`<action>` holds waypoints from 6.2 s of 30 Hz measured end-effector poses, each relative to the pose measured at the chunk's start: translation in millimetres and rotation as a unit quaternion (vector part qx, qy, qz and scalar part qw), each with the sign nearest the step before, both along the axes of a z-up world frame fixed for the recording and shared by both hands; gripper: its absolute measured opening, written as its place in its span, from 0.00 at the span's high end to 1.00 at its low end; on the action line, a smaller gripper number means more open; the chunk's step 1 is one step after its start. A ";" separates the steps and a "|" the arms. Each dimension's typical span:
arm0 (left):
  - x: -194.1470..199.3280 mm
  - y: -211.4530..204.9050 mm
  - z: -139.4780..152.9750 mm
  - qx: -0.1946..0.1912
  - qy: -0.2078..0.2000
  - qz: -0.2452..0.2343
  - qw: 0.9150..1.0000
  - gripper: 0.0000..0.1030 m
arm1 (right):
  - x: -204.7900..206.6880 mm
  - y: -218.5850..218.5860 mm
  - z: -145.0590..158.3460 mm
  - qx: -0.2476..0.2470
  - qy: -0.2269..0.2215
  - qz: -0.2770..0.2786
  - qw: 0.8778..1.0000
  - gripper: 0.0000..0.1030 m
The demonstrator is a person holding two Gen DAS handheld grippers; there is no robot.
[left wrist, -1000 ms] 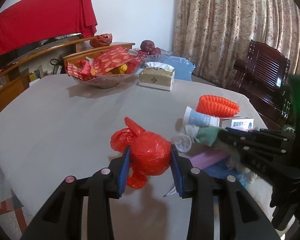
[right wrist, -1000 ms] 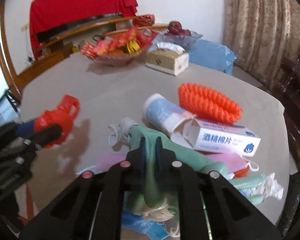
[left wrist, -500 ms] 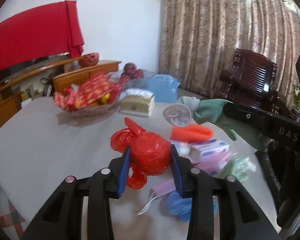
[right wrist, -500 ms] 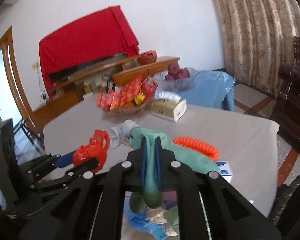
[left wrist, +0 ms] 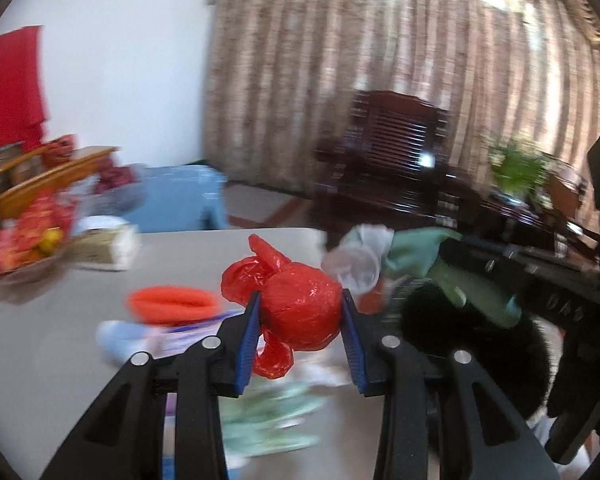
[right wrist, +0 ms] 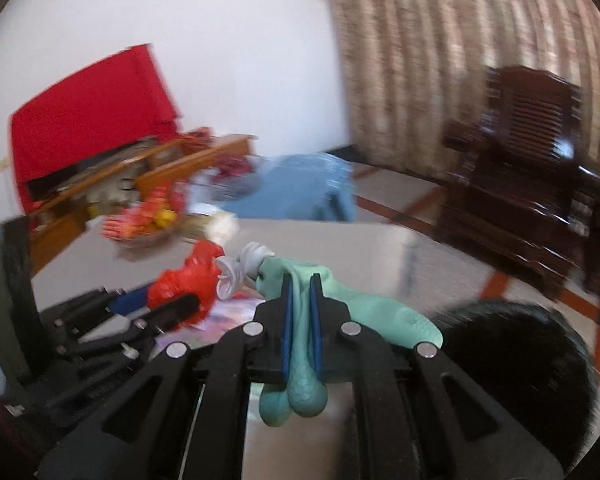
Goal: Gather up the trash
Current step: 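Carry both items over the bin and open both grippers to drop them, then grasp the pink face mask with the left gripper while the right grasps a green glove, then carry the mask and glove over the bin and open both grippers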
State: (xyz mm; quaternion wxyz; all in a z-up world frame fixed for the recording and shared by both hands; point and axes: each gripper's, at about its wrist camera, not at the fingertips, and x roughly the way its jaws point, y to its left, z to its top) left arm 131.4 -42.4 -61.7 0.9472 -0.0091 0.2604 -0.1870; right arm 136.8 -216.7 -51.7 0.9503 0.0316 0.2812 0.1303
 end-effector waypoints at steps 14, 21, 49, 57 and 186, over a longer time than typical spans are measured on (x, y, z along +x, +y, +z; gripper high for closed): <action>11.5 -177.0 -55.0 -0.011 0.052 -0.166 0.985 0.63 | -44.4 -154.1 -104.8 -0.017 0.101 -0.191 0.976 0.93; 13.9 -196.9 -74.1 0.002 0.076 -0.177 0.981 0.54 | -55.8 -166.3 -120.2 -0.009 0.119 -0.207 0.971 0.85; -15.2 80.2 -21.0 0.040 0.003 0.118 0.992 0.25 | -10.4 47.5 -49.7 0.013 -0.008 -0.001 1.000 0.12; -31.3 145.9 -43.4 0.057 0.018 0.202 0.978 0.26 | 9.8 134.7 -71.1 -0.005 0.004 0.068 0.998 0.20; 11.6 -167.3 -34.5 -0.028 0.099 -0.188 0.977 0.56 | -55.2 -154.9 -64.0 -0.049 0.021 -0.224 0.973 0.57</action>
